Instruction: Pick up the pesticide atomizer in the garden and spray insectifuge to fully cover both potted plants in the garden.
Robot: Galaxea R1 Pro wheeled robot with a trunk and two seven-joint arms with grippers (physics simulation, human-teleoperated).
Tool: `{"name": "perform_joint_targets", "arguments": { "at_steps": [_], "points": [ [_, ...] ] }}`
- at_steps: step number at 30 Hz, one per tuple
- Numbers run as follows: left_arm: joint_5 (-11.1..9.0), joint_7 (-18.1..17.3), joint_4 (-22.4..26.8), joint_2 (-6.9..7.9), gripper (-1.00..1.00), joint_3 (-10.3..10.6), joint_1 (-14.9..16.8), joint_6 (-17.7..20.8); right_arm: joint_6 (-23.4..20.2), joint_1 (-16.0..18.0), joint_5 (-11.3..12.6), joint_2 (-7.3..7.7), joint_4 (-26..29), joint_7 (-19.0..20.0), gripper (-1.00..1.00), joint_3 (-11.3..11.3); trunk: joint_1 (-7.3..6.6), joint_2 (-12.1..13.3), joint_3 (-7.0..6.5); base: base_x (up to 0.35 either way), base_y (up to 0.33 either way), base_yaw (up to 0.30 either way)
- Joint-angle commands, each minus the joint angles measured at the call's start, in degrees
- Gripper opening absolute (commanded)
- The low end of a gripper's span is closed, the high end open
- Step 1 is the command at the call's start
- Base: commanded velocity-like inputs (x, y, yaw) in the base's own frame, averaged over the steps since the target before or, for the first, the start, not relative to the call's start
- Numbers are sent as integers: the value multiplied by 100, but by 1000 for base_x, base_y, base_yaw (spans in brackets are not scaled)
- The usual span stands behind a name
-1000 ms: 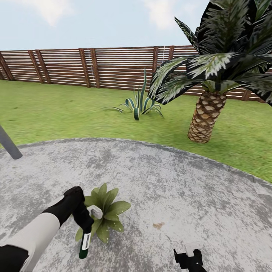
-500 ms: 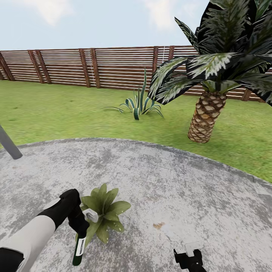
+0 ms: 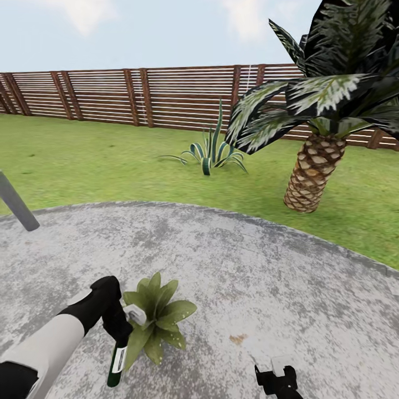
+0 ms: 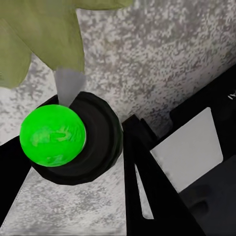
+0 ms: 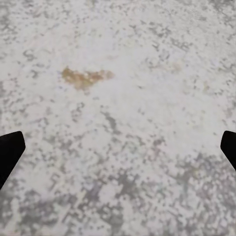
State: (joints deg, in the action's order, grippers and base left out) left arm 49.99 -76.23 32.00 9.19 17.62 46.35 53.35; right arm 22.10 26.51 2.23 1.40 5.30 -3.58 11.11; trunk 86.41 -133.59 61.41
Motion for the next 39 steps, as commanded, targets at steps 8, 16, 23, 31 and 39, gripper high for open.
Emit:
{"name": "perform_joint_targets", "arguments": {
  "at_steps": [8, 16, 23, 31, 39],
  "points": [
    [203, -84, -9, -5, -100, -1, -4, 53, 14, 3, 23, 2, -3, -29, 100, 47, -1, -2, 5, 162, 0, 0],
    [206, -85, -14, -5, -100, -20, -24, 53, 14, 3, 23, 2, -3, -29, 100, 46, -1, -2, 5, 31, 0, 0],
    [205, -60, -27, 54, -100, -7, -44, 31, 14, 3, 23, 7, -3, -29, 100, 47, -1, -2, 5, 0, 0, 0],
    [204, -57, -3, 17, -100, -6, -47, 34, 14, 3, 23, 3, -3, -29, 100, 46, -1, -2, 5, 0, 0, 0],
    [196, -74, 59, 4, -100, -33, -32, 44, 14, 3, 23, 3, -3, -29, 100, 49, -1, -2, 5, 48, -53, 0]
  ]
}}
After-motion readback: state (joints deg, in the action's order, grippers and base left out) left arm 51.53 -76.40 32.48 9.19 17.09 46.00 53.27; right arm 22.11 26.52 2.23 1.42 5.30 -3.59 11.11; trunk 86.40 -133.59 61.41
